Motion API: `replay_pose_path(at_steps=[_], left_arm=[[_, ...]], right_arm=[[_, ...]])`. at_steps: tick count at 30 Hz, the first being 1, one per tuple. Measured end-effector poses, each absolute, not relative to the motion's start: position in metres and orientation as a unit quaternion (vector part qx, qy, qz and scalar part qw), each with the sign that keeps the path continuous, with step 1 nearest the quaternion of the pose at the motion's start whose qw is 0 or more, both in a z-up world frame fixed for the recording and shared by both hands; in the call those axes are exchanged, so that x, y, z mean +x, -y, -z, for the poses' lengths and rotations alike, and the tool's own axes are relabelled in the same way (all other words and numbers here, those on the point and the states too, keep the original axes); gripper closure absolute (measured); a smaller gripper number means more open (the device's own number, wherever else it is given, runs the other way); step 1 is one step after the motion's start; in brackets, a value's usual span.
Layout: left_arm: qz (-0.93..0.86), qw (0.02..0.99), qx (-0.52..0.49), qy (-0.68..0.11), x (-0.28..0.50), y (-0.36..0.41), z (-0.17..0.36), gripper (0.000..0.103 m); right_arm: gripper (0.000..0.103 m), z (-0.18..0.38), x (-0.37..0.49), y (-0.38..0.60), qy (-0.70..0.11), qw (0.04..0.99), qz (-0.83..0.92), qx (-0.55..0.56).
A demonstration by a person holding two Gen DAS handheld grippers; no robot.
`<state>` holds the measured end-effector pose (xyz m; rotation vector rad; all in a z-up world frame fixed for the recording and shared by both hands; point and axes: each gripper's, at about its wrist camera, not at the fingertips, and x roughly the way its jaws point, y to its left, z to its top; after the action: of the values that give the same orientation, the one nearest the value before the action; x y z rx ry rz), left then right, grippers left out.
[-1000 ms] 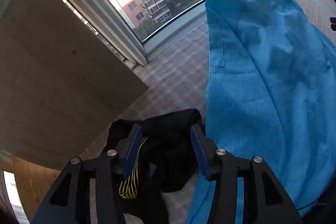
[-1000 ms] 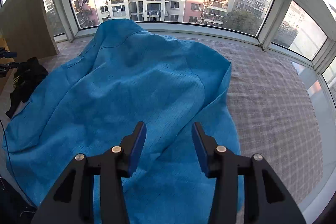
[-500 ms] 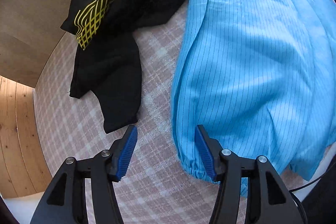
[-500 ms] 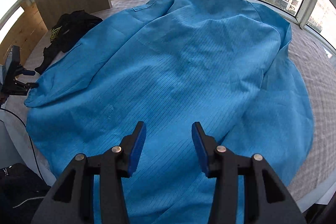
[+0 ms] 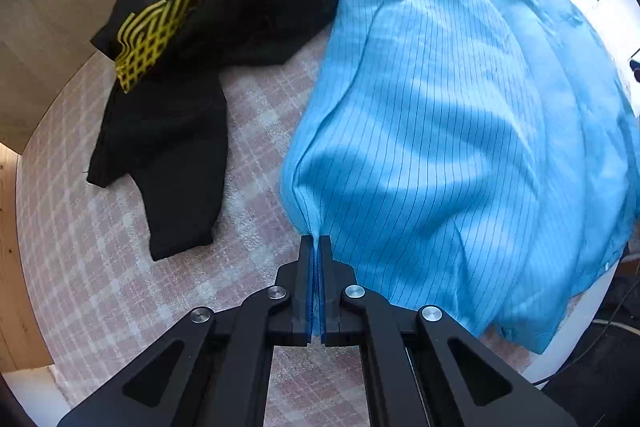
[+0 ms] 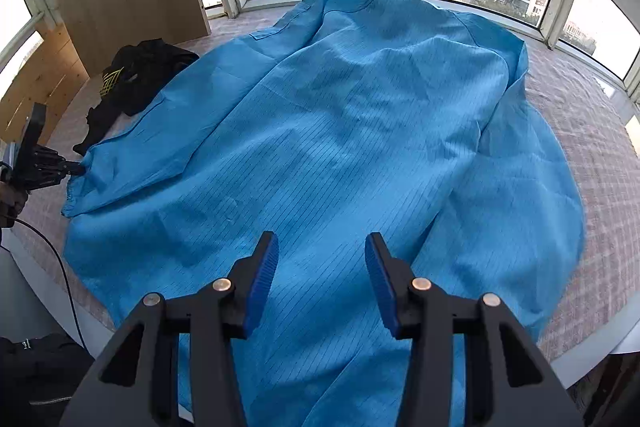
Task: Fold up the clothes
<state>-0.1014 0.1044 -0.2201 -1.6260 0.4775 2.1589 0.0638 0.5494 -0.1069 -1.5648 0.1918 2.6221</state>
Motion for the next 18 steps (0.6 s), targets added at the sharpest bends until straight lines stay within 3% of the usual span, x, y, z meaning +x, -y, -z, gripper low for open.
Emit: replay_pose_path(at_steps=[3,8,12,18], left_arm=[[-0.806,0.175,-0.544,-0.154,-0.118,-0.084,0.179,0.102],[-0.848,0.062,-0.488,-0.197,-0.19,-0.036,0.116,0.102],[-0.848,-0.036,-0.47,-0.242,-0.24,-0.009,0.103,0.067],[-0.839,0.058,-0.476,-0.257,-0.193,-0.023,0.125,0.053]], right_arm=[[0.058,0.125,0.067,-0.558,-0.064,0.059,-0.842,-0.532],[0.058,0.153,0.071,-0.567,-0.087,0.074,-0.82,-0.561],[0.058,0.153,0.07,-0.555,-0.093,0.063,-0.817,-0.565],[0.058,0.125,0.064,-0.468,-0.048,-0.054,-0.837,-0.542]])
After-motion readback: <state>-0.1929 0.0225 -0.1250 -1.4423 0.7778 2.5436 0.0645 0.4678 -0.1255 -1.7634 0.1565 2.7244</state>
